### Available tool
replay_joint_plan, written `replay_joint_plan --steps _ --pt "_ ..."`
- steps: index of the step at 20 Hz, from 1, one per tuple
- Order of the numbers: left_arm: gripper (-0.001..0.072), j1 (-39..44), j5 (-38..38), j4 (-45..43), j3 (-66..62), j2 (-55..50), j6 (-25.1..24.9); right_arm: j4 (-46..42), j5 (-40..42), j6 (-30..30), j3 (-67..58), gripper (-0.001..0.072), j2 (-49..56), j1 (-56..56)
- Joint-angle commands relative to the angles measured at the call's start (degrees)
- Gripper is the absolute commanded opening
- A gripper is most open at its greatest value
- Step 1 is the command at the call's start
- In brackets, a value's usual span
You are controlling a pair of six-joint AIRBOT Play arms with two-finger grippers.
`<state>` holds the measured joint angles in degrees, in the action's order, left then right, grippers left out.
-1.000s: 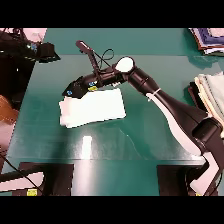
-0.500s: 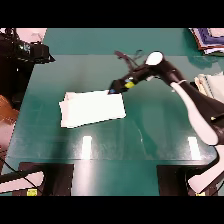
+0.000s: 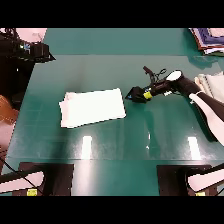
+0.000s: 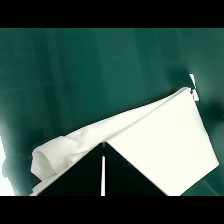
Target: Fold the shirts.
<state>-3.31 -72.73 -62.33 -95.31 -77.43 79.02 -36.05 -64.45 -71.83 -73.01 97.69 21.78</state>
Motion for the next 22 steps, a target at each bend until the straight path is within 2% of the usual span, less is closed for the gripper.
replay_joint_plan --steps 1,5,6,7,8,10,11,13,16,22 --pt "0.0027 0.0 0.26 0.2 0.02 -0.02 0.02 3.56 1.22 -0.15 -1.53 0.0653 4.92 3.39" --pt "0.0027 0.0 -0.59 0.2 0.02 -0.02 0.02 7.91 -0.52 -0.13 -10.51 0.0647 13.18 9.97" --pt "0.0027 0.0 -0.85 0.22 0.02 -0.02 0.02 8.09 -0.61 -0.15 -12.52 0.0569 14.69 11.23" --pt "0.0027 0.0 -1.09 0.22 0.02 -0.02 0.04 7.98 -0.7 -0.04 -14.49 0.0427 15.93 12.31" --pt "0.0027 0.0 -1.42 0.24 0.02 -0.02 0.07 7.98 -0.74 0.46 -16.02 0.035 16.81 12.96" --pt "0.0027 0.0 -1.62 1.16 0.02 -0.02 0.07 7.91 -0.94 1.88 -18.14 0.0111 17.27 13.33" --pt "0.0027 0.28 -1.75 1.36 0.02 -0.02 0.07 7.72 -1.05 1.9 -18.88 0.0052 17.07 13.05" --pt "0.0027 2.4 -1.62 1.25 0.02 -0.02 0.09 6.78 -1.7 1.99 -20.13 0.0017 16.06 11.52" --pt "0.0027 8.02 -1.01 1.27 0.02 -0.02 0.07 4.2 -1.79 1.9 -20.24 0.0017 11.63 6.16" --pt "0.0027 17.94 1.25 1.29 0.02 -0.02 0.09 -2.67 -2.78 1.16 -20.17 0.0017 -2.16 -16.33"
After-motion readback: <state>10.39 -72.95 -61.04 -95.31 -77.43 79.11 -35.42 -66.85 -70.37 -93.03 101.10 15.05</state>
